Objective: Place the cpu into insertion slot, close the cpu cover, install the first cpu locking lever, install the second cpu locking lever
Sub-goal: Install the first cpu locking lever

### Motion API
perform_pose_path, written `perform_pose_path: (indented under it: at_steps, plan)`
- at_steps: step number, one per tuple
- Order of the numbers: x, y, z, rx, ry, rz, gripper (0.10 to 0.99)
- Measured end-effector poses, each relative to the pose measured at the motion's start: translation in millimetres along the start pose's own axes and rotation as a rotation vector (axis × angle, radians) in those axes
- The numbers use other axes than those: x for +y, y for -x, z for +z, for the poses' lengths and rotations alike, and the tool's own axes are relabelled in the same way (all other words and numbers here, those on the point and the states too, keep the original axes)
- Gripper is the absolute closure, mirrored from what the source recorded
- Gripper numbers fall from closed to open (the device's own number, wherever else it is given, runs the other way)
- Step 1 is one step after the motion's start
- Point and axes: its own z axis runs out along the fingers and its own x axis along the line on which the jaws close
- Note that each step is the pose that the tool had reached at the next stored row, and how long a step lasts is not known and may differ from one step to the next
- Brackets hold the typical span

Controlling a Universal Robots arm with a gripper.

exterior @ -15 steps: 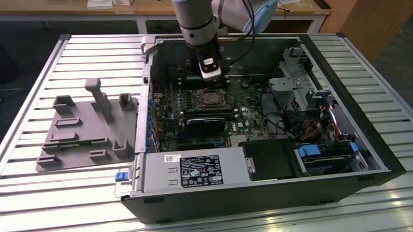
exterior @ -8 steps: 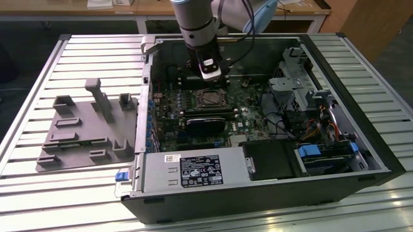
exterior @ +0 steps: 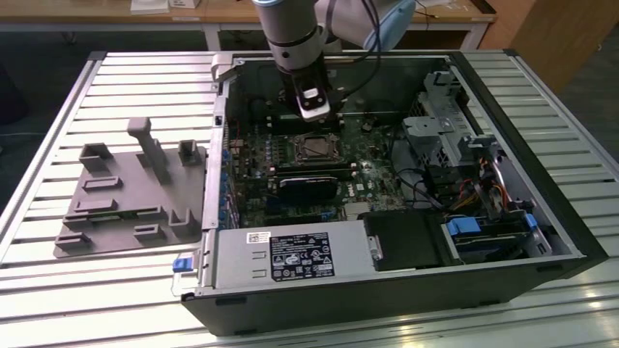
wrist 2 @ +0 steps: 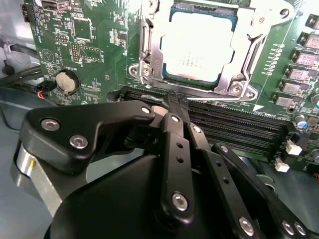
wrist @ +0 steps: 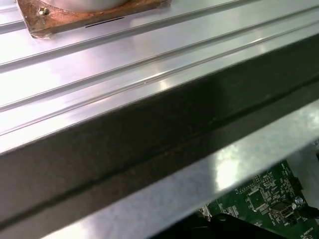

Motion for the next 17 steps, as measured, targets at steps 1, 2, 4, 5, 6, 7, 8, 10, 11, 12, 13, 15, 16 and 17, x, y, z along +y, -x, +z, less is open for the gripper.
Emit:
perform_pose_path:
  at_steps: [1, 2, 4, 5, 6, 7, 8, 10, 11, 12, 13, 15, 16, 17]
  plan:
    - [0.0, -0.3, 0.0, -0.0004, 0.000, 0.000, 0.984]
    - [-0.2, -0.6, 0.2, -0.0013, 0.000, 0.000, 0.984]
    - [-0.4, -1.0, 0.9, -0.0045, 0.001, -0.001, 0.984]
    - [-0.5, -1.2, 1.1, -0.0062, 0.001, -0.001, 0.984]
    - [-0.6, -1.3, 1.3, -0.0078, 0.002, -0.001, 0.984]
    - [-0.7, -1.5, 1.5, -0.0090, 0.002, -0.002, 0.984]
    - [-0.8, -1.7, 1.6, -0.0102, 0.002, -0.002, 0.984]
    - [-1.0, -2.1, 1.8, -0.0120, 0.002, -0.002, 0.984]
    - [-1.1, -2.1, 1.8, -0.0123, 0.002, -0.002, 0.984]
    - [-1.0, -2.2, 1.9, -0.0125, 0.002, -0.002, 0.984]
    - [-0.8, -2.4, 2.0, -0.0127, 0.002, -0.002, 0.984]
    - [-0.5, -2.7, 2.1, -0.0128, 0.002, -0.002, 0.984]
    - [-0.3, -2.9, 2.1, -0.0128, 0.002, -0.002, 0.984]
    - [-0.2, -3.1, 2.1, -0.0128, 0.002, -0.002, 0.984]
